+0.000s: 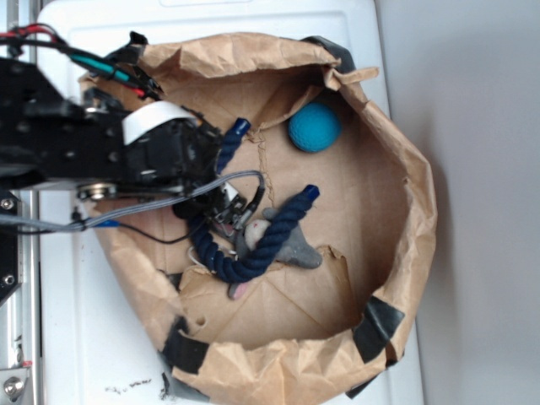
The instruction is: Grab the blue rope.
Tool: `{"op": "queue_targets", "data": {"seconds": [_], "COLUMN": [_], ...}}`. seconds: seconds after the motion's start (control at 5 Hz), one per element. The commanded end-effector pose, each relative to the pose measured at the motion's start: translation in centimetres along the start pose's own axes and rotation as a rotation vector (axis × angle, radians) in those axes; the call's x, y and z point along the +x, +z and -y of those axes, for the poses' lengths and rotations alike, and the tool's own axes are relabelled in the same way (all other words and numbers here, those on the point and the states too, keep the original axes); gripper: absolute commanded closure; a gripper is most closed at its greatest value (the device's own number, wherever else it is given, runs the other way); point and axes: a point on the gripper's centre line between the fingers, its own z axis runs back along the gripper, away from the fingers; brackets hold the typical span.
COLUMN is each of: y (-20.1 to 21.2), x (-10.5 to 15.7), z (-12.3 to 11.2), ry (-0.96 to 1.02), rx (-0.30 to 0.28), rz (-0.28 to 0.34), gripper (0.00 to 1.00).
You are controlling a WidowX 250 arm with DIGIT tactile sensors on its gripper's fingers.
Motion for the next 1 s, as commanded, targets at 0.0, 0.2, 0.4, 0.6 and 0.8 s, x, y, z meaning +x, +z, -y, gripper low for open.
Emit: {"op": "queue_targets", "data": {"seconds": [0.0,0.2,0.4,0.6,0.8], "y": [1.9,3.2,4.3,7.3,9.8], "x": [1.3,1.4,1.9,2.7,3.2], "z": [1.2,1.8,1.6,1.5,2.0], "ry": [0.034,0.027,0.034,0.023,-0.001], "rx": [-0.046,-0.082,-0.098,-0.145,-0.133], "rz": [-0.001,-0.008,-0.038,-0.079,-0.084], "gripper": [1.00,1.00,1.00,1.00,1.00]}}
